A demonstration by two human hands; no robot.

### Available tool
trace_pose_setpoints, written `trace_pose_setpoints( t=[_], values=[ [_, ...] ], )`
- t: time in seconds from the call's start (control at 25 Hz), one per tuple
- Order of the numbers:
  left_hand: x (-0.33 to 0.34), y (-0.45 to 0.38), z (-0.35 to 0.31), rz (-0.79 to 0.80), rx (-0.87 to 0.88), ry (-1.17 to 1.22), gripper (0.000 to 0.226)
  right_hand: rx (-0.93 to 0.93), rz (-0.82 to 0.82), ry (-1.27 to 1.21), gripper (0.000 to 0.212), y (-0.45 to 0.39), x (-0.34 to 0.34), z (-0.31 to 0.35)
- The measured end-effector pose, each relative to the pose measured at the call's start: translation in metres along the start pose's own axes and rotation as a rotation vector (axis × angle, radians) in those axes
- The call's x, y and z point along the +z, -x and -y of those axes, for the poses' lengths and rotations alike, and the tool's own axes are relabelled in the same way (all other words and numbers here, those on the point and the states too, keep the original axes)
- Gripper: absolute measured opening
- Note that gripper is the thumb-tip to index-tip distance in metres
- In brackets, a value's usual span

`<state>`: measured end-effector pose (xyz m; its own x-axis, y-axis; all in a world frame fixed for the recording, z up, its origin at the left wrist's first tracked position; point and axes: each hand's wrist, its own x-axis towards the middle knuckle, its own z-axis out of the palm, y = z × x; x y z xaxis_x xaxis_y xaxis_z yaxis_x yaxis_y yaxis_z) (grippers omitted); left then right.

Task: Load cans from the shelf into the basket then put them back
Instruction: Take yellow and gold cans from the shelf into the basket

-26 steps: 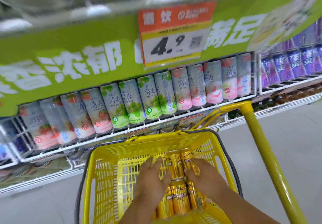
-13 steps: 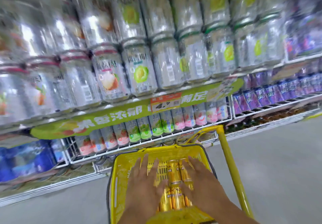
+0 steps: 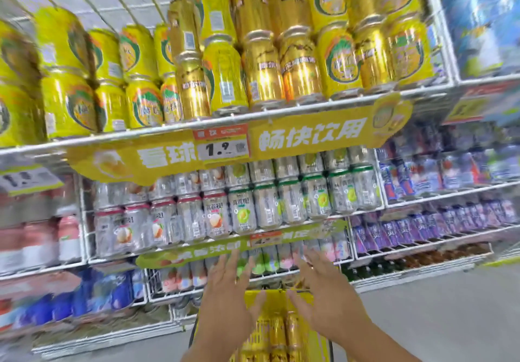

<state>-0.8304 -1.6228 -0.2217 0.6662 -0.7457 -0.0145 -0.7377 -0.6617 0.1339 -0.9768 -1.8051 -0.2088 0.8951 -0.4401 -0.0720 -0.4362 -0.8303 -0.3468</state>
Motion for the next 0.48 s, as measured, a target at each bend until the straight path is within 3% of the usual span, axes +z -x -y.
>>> trace_pose_setpoints(
  t=[0.24,0.48],
  values=[
    [-0.068,-0.007,-0.011,-0.131,0.008,-0.014,0.074,-0.048,-0.059,0.034,0.074,-0.005,-0.066,0.010],
    [-0.121,-0.015,-0.019,-0.231,0.001,-0.044,0.074,-0.088,-0.081,0.048,0.094,-0.013,-0.131,0.021]
  ],
)
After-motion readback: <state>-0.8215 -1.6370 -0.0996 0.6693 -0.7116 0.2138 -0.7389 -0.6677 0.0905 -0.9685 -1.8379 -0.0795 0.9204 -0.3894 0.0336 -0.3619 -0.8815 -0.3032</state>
